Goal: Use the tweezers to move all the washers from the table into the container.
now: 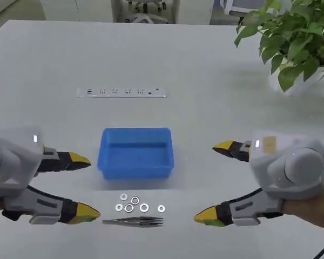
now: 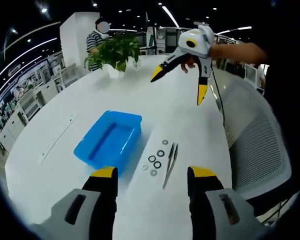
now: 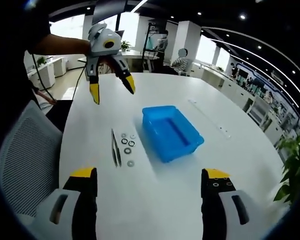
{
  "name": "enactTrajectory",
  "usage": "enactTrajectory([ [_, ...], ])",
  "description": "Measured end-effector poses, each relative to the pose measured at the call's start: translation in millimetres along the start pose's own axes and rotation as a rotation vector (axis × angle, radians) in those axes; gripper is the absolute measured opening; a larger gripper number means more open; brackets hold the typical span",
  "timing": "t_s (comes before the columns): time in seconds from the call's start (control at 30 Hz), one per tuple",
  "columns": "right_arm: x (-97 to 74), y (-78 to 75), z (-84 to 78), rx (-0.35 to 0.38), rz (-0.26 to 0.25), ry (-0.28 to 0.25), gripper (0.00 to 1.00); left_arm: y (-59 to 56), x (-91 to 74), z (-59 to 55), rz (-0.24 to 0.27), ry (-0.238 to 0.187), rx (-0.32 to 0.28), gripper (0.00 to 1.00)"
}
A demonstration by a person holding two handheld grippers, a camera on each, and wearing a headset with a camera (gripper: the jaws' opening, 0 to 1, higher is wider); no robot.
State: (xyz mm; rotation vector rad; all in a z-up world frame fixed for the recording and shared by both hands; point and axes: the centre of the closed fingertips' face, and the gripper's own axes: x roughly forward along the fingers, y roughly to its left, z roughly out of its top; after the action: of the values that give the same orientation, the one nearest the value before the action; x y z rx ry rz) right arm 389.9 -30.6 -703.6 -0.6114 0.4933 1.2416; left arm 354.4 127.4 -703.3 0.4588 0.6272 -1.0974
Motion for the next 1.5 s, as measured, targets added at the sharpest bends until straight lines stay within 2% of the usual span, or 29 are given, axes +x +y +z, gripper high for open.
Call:
enactTrajectory([
  [0.1, 6.2, 4.9, -1.5, -0.044, 0.034, 0.015, 0.81, -2.9, 5.5, -3.3, -0.021, 0.019, 0.024, 0.55],
  [0.23, 14.0, 9.7, -2.0, -0.07, 0.072, 0.023, 0.75, -6.3, 12.8, -9.0, -0.051, 0.046, 0.042, 0.51],
  [0.4, 25.1, 18.2, -5.0, -0.108, 0.128, 0.049, 0.66, -10.1, 20.7, -15.0, -0.081, 0.075, 0.073, 0.4],
  [0.63, 38.6, 32.3, -6.2, -0.161, 0.198, 0.054, 0.52, -15.6, 32.6, -30.8, -0.122, 0.15, 0.117, 0.32],
  [0.87, 51.8, 42.3, -3.0, -0.187, 0.243, 0.039, 0.4, -18.0, 41.8, -39.5, -0.143, 0.193, 0.145, 0.26],
  [1.17, 72.1, 55.8, -2.9, -0.204, 0.296, 0.041, 0.32, -20.5, 52.0, -55.1, -0.166, 0.26, 0.177, 0.19],
  [1.33, 82.5, 63.9, -7.4, -0.25, 0.336, 0.071, 0.28, -20.2, 57.0, -63.2, -0.179, 0.286, 0.188, 0.16],
  [1.5, 91.9, 68.8, -12.6, -0.265, 0.366, 0.091, 0.24, -21.4, 60.8, -65.8, -0.193, 0.299, 0.192, 0.14],
])
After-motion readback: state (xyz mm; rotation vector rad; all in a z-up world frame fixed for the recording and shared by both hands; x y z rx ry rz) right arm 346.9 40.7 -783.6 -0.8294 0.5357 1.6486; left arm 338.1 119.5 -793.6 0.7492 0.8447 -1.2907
